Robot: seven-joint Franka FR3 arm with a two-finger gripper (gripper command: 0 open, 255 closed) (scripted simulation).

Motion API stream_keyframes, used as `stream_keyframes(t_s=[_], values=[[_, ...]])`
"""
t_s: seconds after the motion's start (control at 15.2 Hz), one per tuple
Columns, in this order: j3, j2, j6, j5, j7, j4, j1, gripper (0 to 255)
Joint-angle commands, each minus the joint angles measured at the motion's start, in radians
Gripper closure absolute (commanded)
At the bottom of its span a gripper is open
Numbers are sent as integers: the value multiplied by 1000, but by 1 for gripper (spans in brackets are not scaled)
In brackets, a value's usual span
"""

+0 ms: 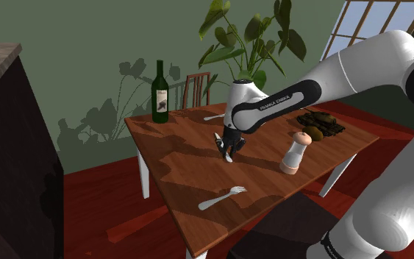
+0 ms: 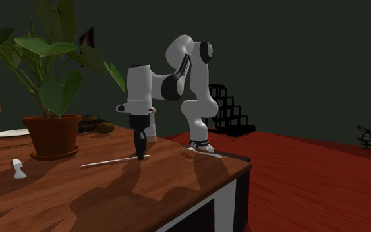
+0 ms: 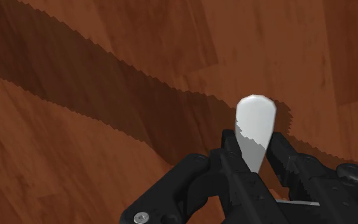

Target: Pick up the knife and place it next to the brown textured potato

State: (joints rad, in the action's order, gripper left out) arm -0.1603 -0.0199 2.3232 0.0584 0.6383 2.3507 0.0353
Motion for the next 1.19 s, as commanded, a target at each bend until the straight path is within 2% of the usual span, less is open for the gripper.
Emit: stream_keyframes(t_s=[0.0, 1.12], values=[[1, -7, -14, -2, -3, -3, 1, 255], [5, -125, -246, -31, -32, -119, -1, 255]])
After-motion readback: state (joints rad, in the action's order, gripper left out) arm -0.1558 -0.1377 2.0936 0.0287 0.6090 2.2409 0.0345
